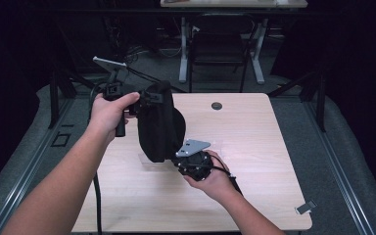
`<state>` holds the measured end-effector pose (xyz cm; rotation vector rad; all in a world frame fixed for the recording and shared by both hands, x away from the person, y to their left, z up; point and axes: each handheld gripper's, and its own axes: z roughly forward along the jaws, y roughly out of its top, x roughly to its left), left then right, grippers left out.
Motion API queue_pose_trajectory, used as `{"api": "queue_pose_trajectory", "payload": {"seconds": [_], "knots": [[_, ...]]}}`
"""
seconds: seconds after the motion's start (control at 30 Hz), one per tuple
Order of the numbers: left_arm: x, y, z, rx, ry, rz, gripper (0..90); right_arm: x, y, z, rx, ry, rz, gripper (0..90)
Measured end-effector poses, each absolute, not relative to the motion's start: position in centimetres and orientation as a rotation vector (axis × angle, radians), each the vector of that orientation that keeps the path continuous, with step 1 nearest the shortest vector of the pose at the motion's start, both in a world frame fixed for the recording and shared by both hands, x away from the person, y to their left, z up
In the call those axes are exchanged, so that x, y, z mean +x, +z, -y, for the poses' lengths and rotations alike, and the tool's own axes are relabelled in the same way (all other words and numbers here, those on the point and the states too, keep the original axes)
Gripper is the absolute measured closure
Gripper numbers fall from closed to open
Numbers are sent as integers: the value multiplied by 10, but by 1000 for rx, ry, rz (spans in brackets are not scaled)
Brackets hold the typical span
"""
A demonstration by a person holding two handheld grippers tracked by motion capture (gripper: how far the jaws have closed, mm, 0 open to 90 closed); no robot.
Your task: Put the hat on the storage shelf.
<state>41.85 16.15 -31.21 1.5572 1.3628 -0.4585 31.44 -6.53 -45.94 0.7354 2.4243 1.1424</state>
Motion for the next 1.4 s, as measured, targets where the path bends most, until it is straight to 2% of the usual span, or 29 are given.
{"api": "queue_pose_trajectory", "payload": {"seconds": [0.37,0.77,0.93,1.4], "knots": [[418,-312,-160,1561,-459,-1356,825,314,-460,64,684,1073,-2434,824],[416,-307,-162,1538,-446,-1318,686,314,-460,65,677,1081,-2423,834],[413,-304,-168,1523,-435,-1318,657,314,-460,65,675,1085,-2425,833],[409,-300,-188,1513,-394,-1337,633,312,-461,68,684,1091,-2411,832]]}}
